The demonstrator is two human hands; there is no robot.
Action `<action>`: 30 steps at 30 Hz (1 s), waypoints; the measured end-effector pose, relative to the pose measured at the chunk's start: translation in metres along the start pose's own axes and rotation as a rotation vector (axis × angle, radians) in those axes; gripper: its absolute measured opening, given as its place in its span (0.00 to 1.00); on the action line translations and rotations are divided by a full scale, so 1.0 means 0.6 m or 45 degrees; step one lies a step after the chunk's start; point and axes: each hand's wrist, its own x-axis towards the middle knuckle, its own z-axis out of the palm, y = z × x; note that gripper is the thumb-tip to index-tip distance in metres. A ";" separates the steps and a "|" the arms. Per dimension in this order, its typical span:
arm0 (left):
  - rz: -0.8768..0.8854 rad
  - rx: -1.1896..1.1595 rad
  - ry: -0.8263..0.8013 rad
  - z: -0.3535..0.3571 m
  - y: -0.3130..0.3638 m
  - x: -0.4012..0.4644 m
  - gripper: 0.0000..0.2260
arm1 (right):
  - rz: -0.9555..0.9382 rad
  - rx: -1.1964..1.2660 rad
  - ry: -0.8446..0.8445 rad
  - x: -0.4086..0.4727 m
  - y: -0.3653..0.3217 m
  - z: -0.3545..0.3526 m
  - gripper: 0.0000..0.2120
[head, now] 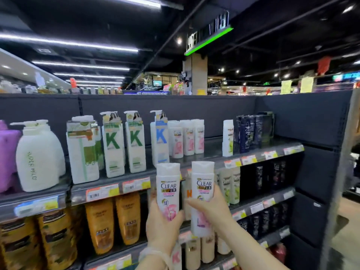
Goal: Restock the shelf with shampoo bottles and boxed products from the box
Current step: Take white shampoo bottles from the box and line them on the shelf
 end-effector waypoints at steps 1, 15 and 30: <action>-0.010 -0.022 0.013 0.035 0.004 0.001 0.18 | -0.003 -0.019 -0.024 0.022 0.005 -0.029 0.20; 0.150 0.017 0.141 0.233 0.106 0.153 0.18 | -0.121 -0.111 -0.133 0.303 -0.040 -0.157 0.28; 0.264 0.101 0.348 0.284 0.110 0.333 0.20 | -0.240 0.073 -0.133 0.512 -0.003 -0.102 0.24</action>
